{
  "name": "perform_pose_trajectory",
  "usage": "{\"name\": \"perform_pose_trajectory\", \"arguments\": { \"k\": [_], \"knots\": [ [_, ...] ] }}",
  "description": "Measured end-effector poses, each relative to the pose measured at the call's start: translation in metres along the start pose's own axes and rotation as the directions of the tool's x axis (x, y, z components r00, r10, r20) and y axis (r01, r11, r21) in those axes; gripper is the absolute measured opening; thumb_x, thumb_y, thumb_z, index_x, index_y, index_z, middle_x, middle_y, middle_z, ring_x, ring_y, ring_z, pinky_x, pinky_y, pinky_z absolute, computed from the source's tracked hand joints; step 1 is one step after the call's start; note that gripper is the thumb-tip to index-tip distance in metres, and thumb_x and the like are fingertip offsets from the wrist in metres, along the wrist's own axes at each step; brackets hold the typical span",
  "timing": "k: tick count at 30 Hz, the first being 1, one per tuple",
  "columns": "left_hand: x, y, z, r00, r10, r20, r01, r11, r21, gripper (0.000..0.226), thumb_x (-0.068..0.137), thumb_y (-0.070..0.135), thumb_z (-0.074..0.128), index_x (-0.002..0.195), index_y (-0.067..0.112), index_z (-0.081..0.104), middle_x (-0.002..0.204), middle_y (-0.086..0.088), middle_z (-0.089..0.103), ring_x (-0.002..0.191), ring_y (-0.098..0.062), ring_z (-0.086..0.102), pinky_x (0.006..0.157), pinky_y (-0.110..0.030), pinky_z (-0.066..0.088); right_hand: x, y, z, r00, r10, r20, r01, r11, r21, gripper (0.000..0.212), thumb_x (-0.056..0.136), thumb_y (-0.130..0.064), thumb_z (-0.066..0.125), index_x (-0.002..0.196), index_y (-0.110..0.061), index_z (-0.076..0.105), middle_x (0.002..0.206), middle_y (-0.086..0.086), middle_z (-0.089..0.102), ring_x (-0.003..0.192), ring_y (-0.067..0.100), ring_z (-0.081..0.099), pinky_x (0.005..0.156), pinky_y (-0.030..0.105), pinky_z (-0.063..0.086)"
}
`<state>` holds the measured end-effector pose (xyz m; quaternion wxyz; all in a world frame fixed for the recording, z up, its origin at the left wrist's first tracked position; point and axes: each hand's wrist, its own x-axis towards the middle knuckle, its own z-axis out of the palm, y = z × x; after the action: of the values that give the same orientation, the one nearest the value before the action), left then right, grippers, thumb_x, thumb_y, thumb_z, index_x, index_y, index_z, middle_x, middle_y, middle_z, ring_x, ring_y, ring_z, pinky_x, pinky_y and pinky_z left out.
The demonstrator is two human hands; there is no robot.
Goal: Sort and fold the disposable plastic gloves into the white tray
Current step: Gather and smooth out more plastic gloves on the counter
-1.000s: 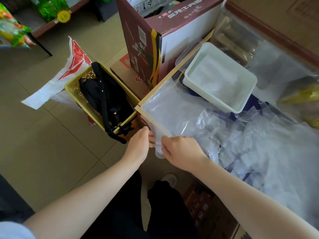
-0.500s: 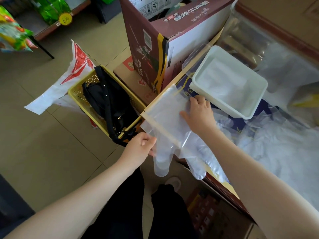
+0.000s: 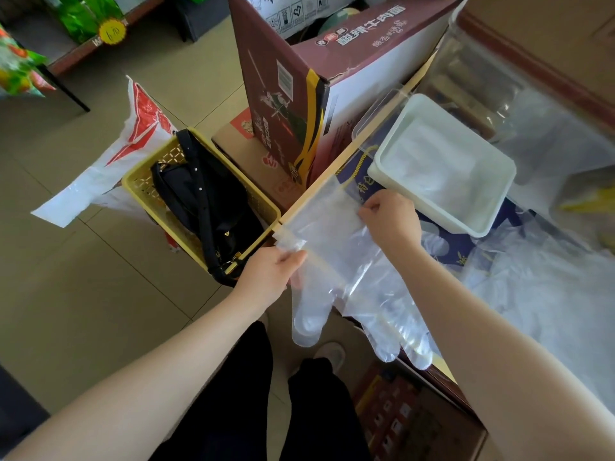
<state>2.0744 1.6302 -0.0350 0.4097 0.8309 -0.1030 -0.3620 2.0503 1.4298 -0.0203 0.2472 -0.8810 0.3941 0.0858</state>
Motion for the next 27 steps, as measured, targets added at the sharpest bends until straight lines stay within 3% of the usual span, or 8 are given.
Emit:
{"name": "perform_pose_trajectory", "arguments": {
  "k": [3,6,11,14,17,20,24,27],
  "knots": [
    [0.002,-0.001,-0.002,0.999,-0.023,0.040,0.026,0.997,-0.070,0.047,0.092,0.040,0.051,0.086,-0.005,0.063,0.082,-0.017,0.065,0.069,-0.015,0.063,0.058,-0.017,0.050,-0.001,-0.003,-0.001,0.994,-0.110,-0.022,0.110,0.993,0.043,0.014,0.086,-0.012,0.049,0.086,-0.007,0.062,0.083,0.010,0.059,0.075,0.031,0.053,0.060,0.034,0.043],
    [0.002,0.002,-0.002,0.999,-0.019,0.044,0.024,0.992,-0.125,0.047,0.091,0.038,0.053,0.084,-0.008,0.062,0.077,-0.019,0.063,0.054,0.000,0.055,0.049,-0.007,0.041,0.001,-0.011,-0.001,0.967,-0.248,-0.058,0.253,0.963,0.093,0.014,0.093,-0.014,0.050,0.093,-0.004,0.060,0.099,0.011,0.052,0.087,0.026,0.050,0.072,0.035,0.045],
    [0.008,0.008,-0.004,0.998,-0.068,0.015,0.070,0.979,-0.189,0.044,0.090,0.040,0.056,0.075,-0.001,0.059,0.066,-0.011,0.056,0.046,0.000,0.050,0.046,-0.009,0.040,0.007,-0.027,0.008,0.951,-0.309,-0.013,0.308,0.943,0.124,0.016,0.097,-0.019,0.043,0.102,-0.008,0.052,0.109,0.009,0.053,0.098,0.027,0.050,0.086,0.040,0.043],
    [0.010,0.012,-0.006,0.999,-0.035,0.017,0.038,0.984,-0.176,0.051,0.089,0.041,0.056,0.080,-0.009,0.059,0.070,-0.024,0.056,0.055,-0.016,0.052,0.053,-0.018,0.041,0.007,-0.030,0.015,0.981,-0.192,0.008,0.190,0.977,0.092,0.034,0.097,-0.033,0.041,0.124,-0.012,0.044,0.121,0.008,0.051,0.113,0.028,0.048,0.099,0.042,0.037],
    [0.014,0.015,-0.006,1.000,-0.011,0.028,0.016,0.983,-0.181,0.038,0.086,0.045,0.059,0.090,0.008,0.064,0.069,-0.005,0.064,0.068,-0.014,0.062,0.063,-0.021,0.048,0.002,-0.024,0.016,0.996,-0.084,-0.032,0.086,0.995,0.046,0.052,0.096,-0.034,0.044,0.139,-0.008,0.031,0.138,0.014,0.037,0.125,0.033,0.038,0.103,0.040,0.031],
    [0.019,0.019,-0.007,1.000,0.025,-0.001,-0.024,0.992,-0.125,0.034,0.083,0.049,0.061,0.105,0.023,0.059,0.079,0.004,0.066,0.068,-0.008,0.063,0.062,-0.021,0.052,-0.003,-0.015,0.018,0.996,-0.091,-0.026,0.092,0.992,0.082,0.047,0.094,-0.023,0.045,0.137,-0.007,0.035,0.135,0.014,0.038,0.121,0.033,0.038,0.101,0.039,0.033],
    [0.023,0.033,-0.010,0.994,0.076,-0.084,-0.074,0.997,0.021,0.038,0.083,0.048,0.061,0.100,0.015,0.054,0.090,0.002,0.061,0.075,-0.008,0.058,0.062,-0.027,0.049,-0.001,-0.012,0.016,0.981,-0.188,0.054,0.181,0.978,0.106,0.034,0.092,-0.017,0.046,0.125,-0.011,0.052,0.119,0.011,0.053,0.111,0.031,0.045,0.095,0.041,0.039],
    [0.026,0.044,-0.015,0.993,0.068,-0.096,-0.069,0.998,-0.001,0.042,0.085,0.042,0.062,0.117,0.022,0.046,0.097,0.011,0.051,0.079,-0.002,0.051,0.060,-0.012,0.041,-0.007,-0.003,0.009,0.972,-0.235,0.022,0.235,0.972,-0.002,0.037,0.092,-0.025,0.051,0.126,-0.011,0.052,0.126,0.009,0.051,0.117,0.031,0.043,0.099,0.040,0.035]
  ]
}}
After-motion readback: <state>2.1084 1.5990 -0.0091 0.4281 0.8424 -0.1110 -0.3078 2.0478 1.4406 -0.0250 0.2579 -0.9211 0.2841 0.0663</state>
